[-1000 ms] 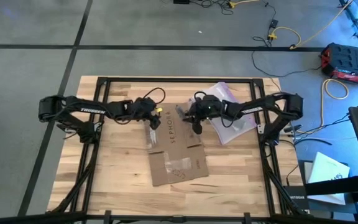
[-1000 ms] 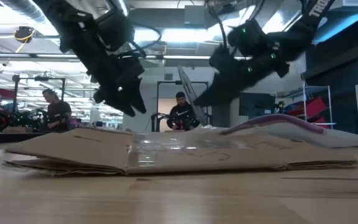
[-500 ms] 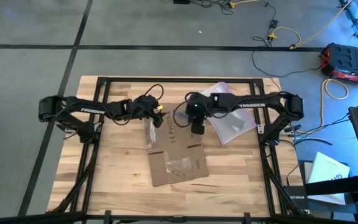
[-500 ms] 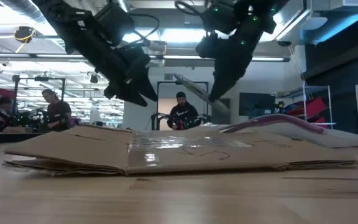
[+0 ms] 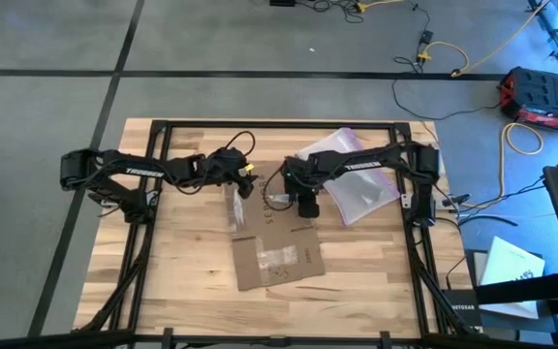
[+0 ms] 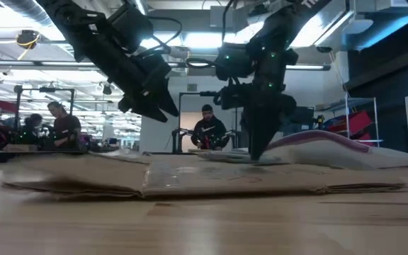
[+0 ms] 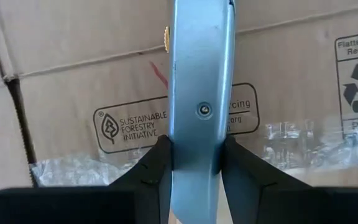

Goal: Unpack boxes
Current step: Close the cutter

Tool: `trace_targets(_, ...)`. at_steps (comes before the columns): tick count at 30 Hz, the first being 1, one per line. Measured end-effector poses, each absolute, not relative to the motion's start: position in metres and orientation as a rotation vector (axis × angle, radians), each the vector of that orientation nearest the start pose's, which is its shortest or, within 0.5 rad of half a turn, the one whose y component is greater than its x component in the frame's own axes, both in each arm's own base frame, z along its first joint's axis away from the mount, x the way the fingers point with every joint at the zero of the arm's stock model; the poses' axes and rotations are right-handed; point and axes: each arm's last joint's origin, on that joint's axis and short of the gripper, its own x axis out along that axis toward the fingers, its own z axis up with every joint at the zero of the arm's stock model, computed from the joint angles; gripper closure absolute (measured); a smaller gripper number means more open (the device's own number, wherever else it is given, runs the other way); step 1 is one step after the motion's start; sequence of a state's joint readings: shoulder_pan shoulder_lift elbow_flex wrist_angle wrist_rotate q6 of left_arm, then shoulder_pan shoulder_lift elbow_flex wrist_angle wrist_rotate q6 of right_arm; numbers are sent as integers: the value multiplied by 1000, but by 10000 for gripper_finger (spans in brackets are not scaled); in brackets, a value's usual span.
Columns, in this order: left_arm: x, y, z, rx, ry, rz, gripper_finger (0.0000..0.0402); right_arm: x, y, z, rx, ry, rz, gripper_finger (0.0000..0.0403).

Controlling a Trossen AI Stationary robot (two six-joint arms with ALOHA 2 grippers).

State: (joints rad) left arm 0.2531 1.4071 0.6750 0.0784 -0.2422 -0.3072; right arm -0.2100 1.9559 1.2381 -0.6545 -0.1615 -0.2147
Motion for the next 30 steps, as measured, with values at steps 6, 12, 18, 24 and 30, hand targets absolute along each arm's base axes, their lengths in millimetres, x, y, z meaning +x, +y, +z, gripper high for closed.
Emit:
trace_targets(6, 264, 74, 185, -297, 599, 574, 145, 363, -72, 132, 56, 1284, 105, 315)
trace_targets(12, 264, 74, 185, -292, 601, 572, 145, 364, -72, 130, 59, 1276, 113, 281)
trace_targets(18, 264, 74, 185, -292, 601, 572, 145, 364, -73, 128, 34, 1286, 92, 232)
trace_targets(24, 264, 74, 185, -296, 598, 573, 145, 367, -73, 129, 13, 1255, 96, 251)
trace_targets(30, 264, 74, 185, -295, 598, 573, 145, 366, -74, 128, 4, 1268, 85, 299)
